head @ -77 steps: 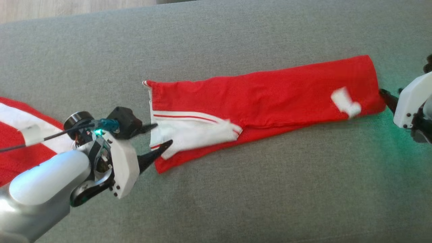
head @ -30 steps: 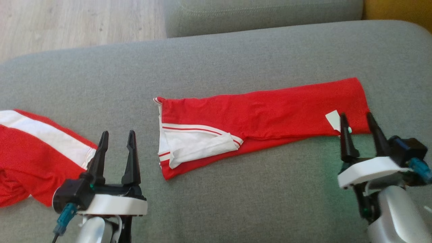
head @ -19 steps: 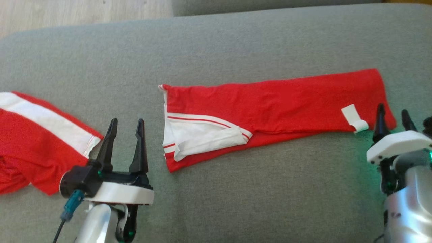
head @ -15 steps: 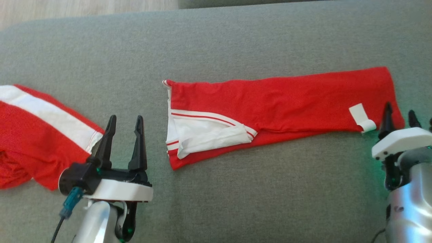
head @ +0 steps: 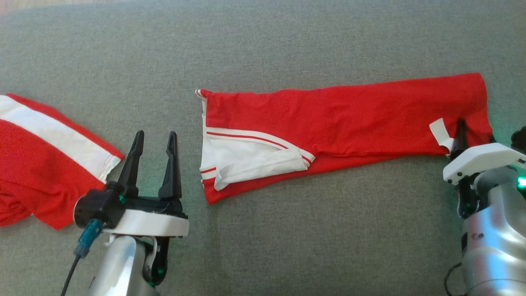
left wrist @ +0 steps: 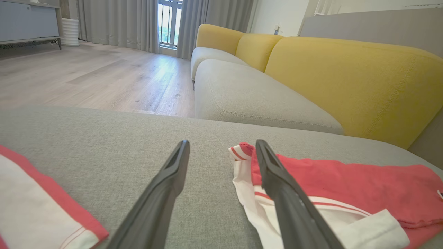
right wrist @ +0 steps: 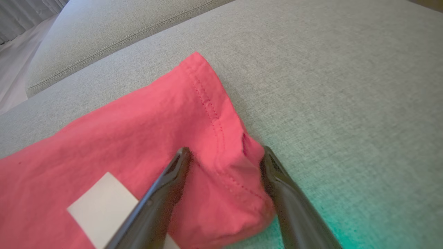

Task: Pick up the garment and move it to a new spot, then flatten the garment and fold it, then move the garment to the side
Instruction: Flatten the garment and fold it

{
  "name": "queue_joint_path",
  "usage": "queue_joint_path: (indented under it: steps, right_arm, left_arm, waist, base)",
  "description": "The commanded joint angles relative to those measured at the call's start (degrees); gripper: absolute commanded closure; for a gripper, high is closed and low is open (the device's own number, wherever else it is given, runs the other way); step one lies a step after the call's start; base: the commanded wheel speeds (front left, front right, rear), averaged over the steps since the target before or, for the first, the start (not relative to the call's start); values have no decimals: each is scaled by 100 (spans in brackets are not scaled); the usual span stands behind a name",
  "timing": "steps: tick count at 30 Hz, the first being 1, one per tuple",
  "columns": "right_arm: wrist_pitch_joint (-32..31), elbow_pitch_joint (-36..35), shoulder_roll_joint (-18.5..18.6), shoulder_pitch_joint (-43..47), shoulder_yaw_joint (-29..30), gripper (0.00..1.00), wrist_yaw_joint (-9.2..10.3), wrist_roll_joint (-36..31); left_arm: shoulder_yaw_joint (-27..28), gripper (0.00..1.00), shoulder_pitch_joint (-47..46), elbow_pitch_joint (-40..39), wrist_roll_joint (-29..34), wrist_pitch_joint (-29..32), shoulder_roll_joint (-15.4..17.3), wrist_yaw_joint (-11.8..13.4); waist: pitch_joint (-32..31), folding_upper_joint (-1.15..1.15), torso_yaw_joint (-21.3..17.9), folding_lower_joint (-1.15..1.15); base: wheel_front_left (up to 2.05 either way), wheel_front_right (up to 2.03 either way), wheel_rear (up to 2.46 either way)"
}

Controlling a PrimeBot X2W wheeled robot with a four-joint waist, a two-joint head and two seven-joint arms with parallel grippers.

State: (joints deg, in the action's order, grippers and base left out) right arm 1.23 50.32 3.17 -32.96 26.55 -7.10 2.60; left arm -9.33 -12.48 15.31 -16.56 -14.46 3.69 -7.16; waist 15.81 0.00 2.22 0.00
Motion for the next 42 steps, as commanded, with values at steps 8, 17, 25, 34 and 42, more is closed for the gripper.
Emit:
queue_joint_path:
  steps: [8,17,25,34,42]
  right_arm:
    - [211,158,-29,-200,-5,100,-39,-113]
    - [462,-520,268,-183,940,100,-39,-691]
    - [492,-1008,310,-162,1515,100,-39,-1151]
    - [485,-1369,-22,-4,94,100,-39,-556]
    - [431,-1672,-28,493,-2643,100,-39,1303]
  left_arm:
    - [236,0,-178,-128,71,-53,32,-31]
    - [254,0,-127,-89,50,-53,44,-32]
    - [244,0,-60,-66,30,-53,27,-32]
    - [265,0,140,-38,22,-53,-7,-33]
    - [189,0,263,-6,22,-53,-34,-33]
  waist:
    - [37,0,-44,0]
    - [-129,0,-174,0]
    - [-365,0,-225,0]
    - [-770,0,-232,0]
    - [-1040,0,-14,0]
  base:
    - [0,0,0]
    - [0,0,0]
    - [0,0,0]
    - [0,0,0]
    - [0,0,0]
